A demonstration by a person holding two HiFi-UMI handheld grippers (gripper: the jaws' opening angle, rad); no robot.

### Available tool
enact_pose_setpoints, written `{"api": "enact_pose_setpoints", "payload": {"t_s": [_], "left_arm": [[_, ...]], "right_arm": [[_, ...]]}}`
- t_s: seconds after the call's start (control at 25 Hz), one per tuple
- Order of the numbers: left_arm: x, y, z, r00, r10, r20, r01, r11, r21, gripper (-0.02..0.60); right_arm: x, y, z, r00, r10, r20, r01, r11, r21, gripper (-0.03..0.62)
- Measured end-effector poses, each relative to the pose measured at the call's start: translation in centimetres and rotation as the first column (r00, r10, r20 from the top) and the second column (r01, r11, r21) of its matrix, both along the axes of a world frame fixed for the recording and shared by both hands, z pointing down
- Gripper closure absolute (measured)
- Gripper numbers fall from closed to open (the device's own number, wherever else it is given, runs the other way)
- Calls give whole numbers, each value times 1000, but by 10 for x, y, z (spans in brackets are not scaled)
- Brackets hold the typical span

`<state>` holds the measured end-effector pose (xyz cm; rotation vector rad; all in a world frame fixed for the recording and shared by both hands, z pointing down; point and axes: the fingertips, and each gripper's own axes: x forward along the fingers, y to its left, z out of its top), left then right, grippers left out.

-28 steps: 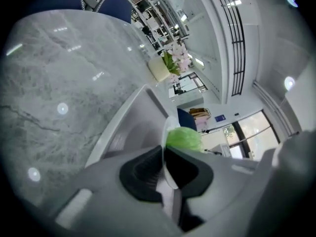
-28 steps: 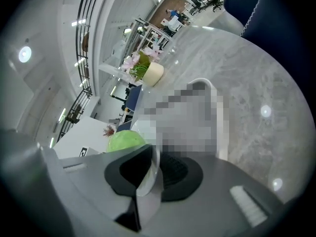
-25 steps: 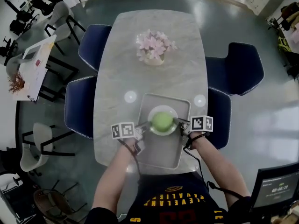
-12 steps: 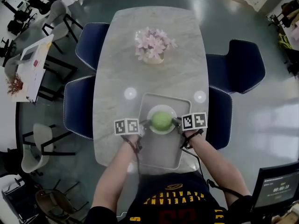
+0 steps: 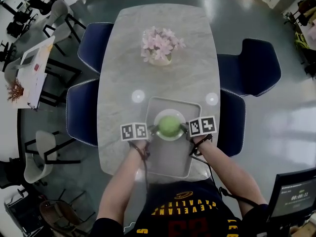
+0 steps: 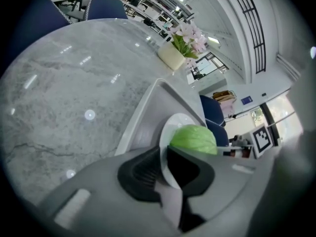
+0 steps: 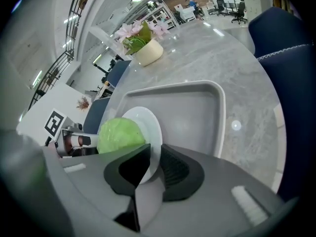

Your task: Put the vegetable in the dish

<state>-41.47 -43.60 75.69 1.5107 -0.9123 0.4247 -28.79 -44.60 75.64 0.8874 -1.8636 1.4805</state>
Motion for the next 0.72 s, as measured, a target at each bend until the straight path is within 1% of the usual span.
{"api": "enact_pose_setpoints", "payload": {"t_s": [0.12,0.36,0.6,0.72], "left_arm": [[-1,0,2,999,-1,46,1,1000,-6,535],[-2,1,0,993,6,116,-6,1000,-2,531],[-6,1,-2,975,-6,222,-3,999,40,520],[-6,1,-3,968,-29,248,11,997,73,522]], "right_arm": [[0,0,1,1000,-8,-5,8,1000,-2,523],[0,1,-1,999,-24,-26,24,1000,1,520],[0,4,-1,997,-41,-64,44,997,56,508],[1,6,-2,994,-61,-86,68,994,83,503]]}}
